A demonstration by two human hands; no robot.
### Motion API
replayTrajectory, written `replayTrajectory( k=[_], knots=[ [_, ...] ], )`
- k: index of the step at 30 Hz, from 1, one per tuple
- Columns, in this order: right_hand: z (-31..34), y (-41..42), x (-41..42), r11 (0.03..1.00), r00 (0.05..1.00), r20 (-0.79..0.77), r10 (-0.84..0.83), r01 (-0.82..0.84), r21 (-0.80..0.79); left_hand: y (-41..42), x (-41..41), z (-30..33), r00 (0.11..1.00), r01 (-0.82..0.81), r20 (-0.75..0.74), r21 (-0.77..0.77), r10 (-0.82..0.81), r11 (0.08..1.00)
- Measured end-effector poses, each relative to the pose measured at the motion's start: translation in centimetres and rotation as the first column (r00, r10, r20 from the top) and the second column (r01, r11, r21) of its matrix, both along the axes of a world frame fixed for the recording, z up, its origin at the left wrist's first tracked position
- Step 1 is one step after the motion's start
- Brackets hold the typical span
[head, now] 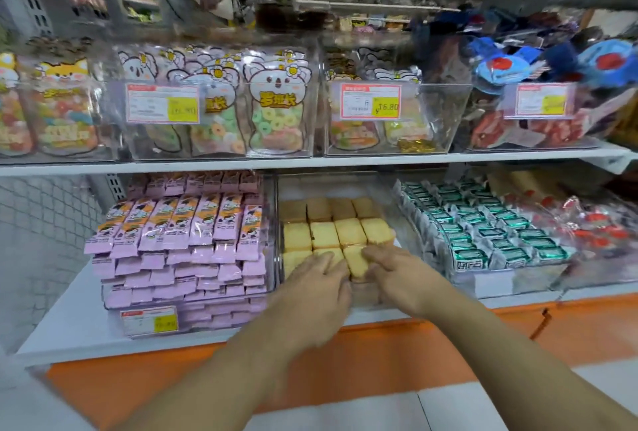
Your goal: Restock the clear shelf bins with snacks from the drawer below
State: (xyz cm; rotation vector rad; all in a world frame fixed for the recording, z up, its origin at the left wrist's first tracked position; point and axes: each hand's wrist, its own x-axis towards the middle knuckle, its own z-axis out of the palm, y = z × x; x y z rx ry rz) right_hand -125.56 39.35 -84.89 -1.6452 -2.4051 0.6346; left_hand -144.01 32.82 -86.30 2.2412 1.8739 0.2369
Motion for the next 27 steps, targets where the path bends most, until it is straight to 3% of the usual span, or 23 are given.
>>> replayTrajectory(
  k=[3,6,10,13,19,23,27],
  knots=[
    [-0.3,1.0,-0.1,0.996,0.993,0.099,0.061,-0.054,-0.067,1.5,0.6,-0.3,0.988,-0.015,-0.153,-0.078,0.003,0.997],
    [-0.6,1.6,-0.1,0.997,0.997,0.070,0.035,-0.029,-0.077,1.8,0.3,-0.7,0.986,0.002,-0.165,-0.008,-0.003,1.000],
    [-1.2,2.5,0.1,1.000,1.000,0.008,0.000,0.000,-0.007,2.5,-0.1,-1.3,0.995,-0.022,-0.099,0.053,0.027,0.998],
    [-0.9,3.8,-0.5,1.000,1.000,0.004,-0.011,0.011,0.015,4.1,0.3,-0.9,0.992,-0.126,0.038,0.061,0.124,0.990],
    [-1.9,6.7,-2.2,0.998,0.988,0.151,-0.023,0.031,-0.051,7.5,0.7,-0.4,0.962,-0.259,0.021,-0.229,0.271,0.938],
    [-2.1,6.7,-2.3,0.999,0.988,0.156,-0.018,0.024,-0.037,8.1,0.5,-0.9,0.946,-0.286,0.104,-0.187,0.309,0.940],
    [-2.3,6.3,-2.0,0.998,0.997,0.040,-0.064,0.064,0.008,7.2,0.5,-1.2,0.945,-0.289,0.136,-0.076,0.297,0.954]
  ],
)
